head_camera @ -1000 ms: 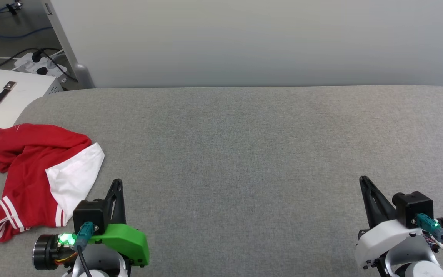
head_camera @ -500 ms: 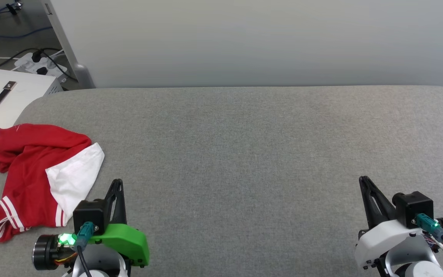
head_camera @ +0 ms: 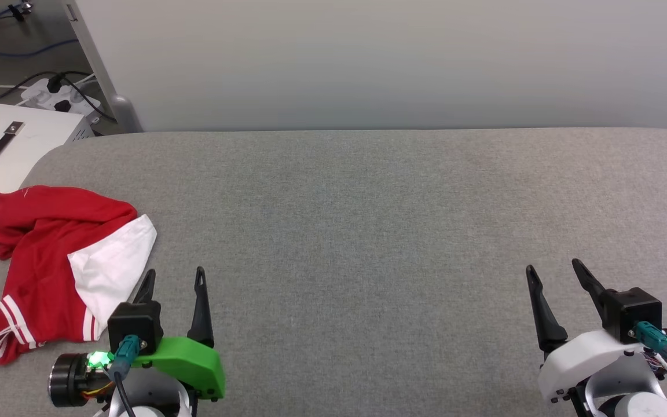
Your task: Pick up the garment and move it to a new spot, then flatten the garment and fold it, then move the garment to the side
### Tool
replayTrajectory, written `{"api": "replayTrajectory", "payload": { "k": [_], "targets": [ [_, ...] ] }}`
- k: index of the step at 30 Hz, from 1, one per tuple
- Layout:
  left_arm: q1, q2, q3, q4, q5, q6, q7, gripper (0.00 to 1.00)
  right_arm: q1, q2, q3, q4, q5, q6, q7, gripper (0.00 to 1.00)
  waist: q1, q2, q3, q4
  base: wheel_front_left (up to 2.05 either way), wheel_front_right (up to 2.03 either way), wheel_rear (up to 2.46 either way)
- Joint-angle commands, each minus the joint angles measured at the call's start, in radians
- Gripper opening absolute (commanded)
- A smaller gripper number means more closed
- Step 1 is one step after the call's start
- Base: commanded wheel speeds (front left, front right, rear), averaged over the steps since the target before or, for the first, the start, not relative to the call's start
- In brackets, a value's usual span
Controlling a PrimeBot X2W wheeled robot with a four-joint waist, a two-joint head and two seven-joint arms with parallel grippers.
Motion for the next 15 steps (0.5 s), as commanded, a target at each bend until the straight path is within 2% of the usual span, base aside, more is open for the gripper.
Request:
{"api": "replayTrajectory", "payload": {
  "k": [1,15],
  "targets": [
    [-0.003,0.000,-0.001,-0.005,-0.006,0.007,-0.012,1.00,-0.004,0.000,-0.005,-0.011,0.010,0.000,-0.013,1.00,0.0000,0.0000,0.000,0.000,0.00,0.00,0.00],
    [-0.001,-0.001,-0.007,-0.014,-0.021,0.017,-0.041,1.00,-0.001,0.000,-0.014,-0.041,0.060,0.000,-0.041,1.00,0.0000,0.0000,0.001,0.000,0.00,0.00,0.00]
  ]
}}
